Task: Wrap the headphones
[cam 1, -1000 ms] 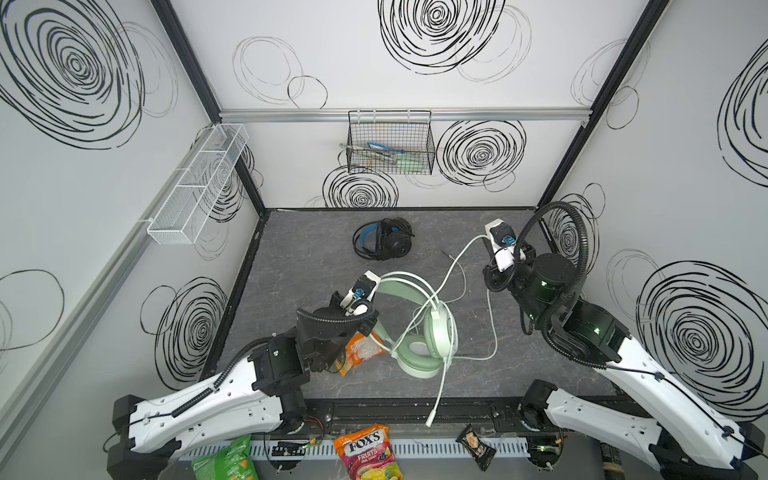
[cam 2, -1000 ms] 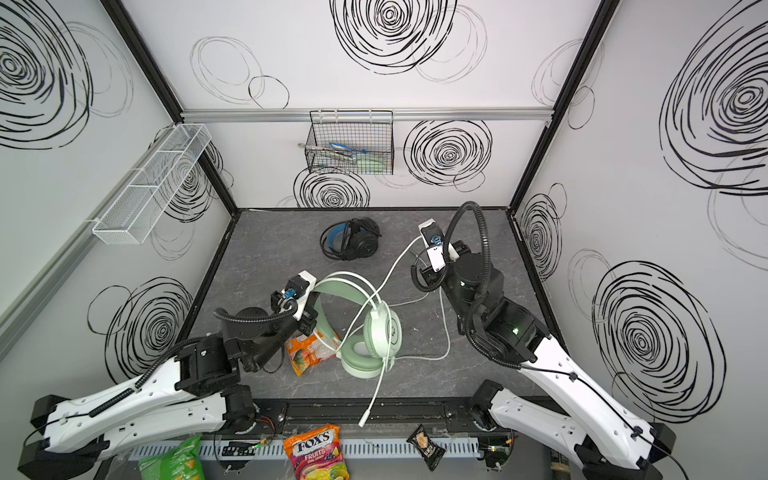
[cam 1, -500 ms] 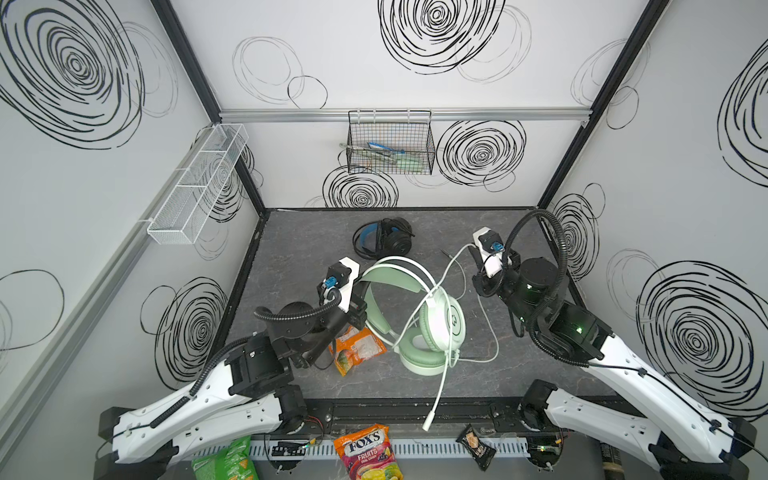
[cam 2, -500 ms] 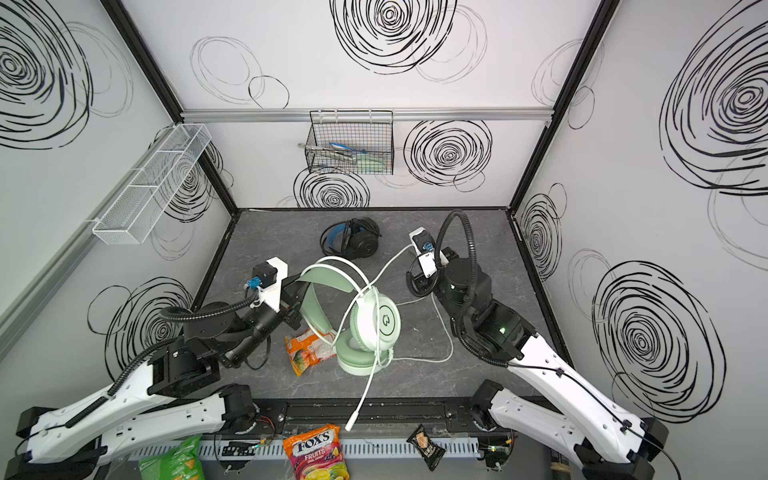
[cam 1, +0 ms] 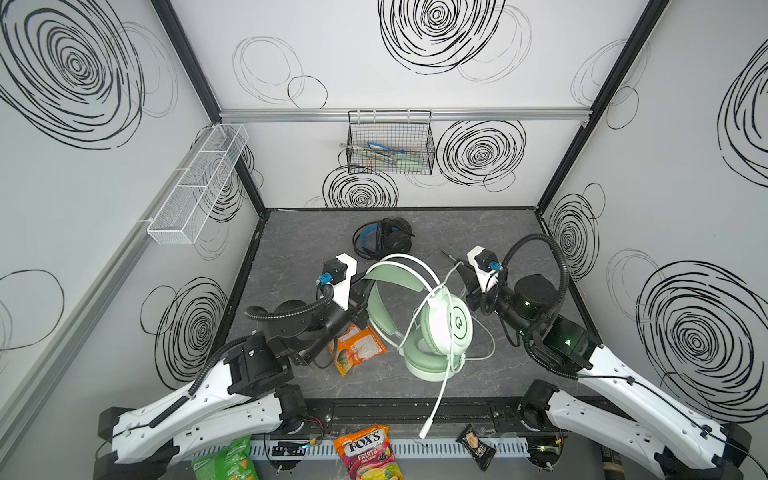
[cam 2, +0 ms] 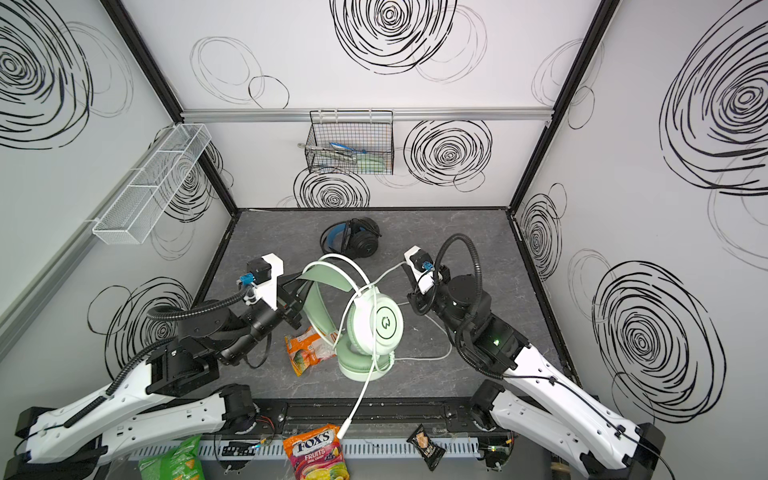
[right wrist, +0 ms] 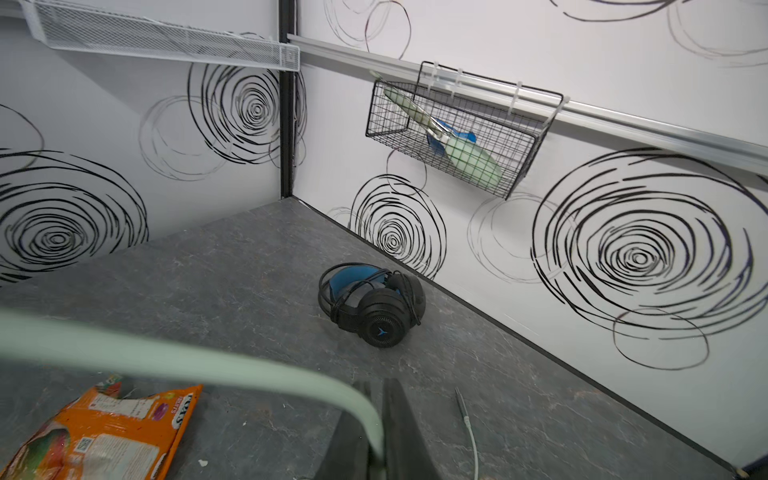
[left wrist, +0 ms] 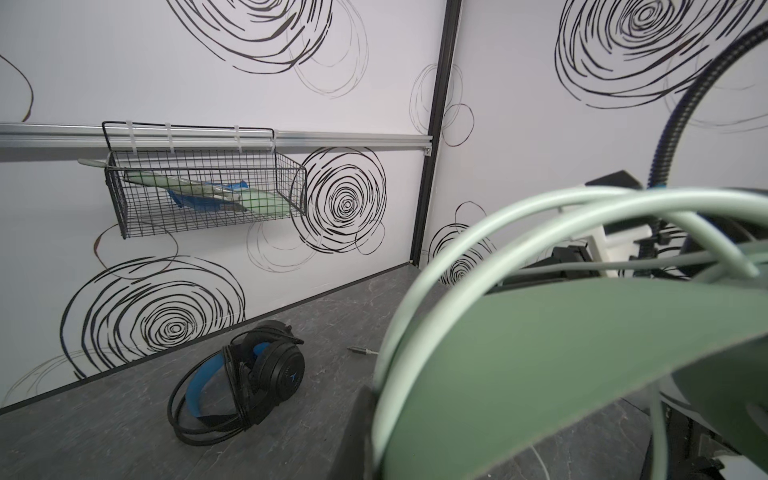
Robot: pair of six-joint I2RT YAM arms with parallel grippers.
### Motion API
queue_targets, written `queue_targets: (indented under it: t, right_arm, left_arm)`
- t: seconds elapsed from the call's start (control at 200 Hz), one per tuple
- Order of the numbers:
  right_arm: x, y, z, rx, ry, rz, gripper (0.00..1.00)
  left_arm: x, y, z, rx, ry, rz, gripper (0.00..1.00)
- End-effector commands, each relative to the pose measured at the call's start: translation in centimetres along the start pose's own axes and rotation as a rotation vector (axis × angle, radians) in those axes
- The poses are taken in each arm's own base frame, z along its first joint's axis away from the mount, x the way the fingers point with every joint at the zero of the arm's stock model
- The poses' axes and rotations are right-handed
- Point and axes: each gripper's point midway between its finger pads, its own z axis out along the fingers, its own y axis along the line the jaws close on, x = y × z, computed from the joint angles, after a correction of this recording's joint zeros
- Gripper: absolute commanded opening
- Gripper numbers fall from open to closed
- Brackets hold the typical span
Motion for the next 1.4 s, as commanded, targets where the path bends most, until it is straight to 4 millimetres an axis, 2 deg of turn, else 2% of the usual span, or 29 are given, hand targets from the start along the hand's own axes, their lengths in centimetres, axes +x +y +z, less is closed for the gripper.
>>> queue_targets:
  t: [0.0,0.175,0.42,0.55,0.765,0.906,1.221,1.396]
  right_arm:
    - [-3.4,1.3,-1.3,-0.092,-0.184,0.017,0.14]
    - [-3.7,3.0,-2.1,-0.185,-0.297,0.03,0.16]
    - [-2.5,5.0,-0.9,-0.279,-0.31,0.036,0.17]
    - [-1.3,5.9,-0.2,-0.321,-0.282,0.059,0.17]
    - [0.6,7.0,-0.4,-0.364,-0.291,0.099,0.17]
    - [1.7,7.3,-0.4,-0.37,-0.276,0.12,0.17]
    - [5.4,8.0,1.0,-0.371,-0.199,0.171,0.16]
    - [6.5,8.3,1.1,-0.377,-0.182,0.18,0.13]
  left_arm:
    - [-9.0,-1.1,-2.1,0.099,-0.281,-0.208,0.0]
    - [-9.9,-1.8,-2.2,0.151,-0.307,-0.256,0.0]
    - [-11.1,-1.7,-2.2,0.148,-0.338,-0.299,0.0]
    - [-12.0,-1.8,-1.8,0.14,-0.359,-0.309,0.0]
    - [-13.4,-1.3,-1.1,0.099,-0.4,-0.328,0.0]
    - [-14.3,-0.9,-0.9,0.068,-0.428,-0.343,0.0]
    - [-15.7,-1.1,-0.1,0.055,-0.457,-0.344,0.0]
    - [-16.4,-0.4,-0.1,0.008,-0.473,-0.331,0.0]
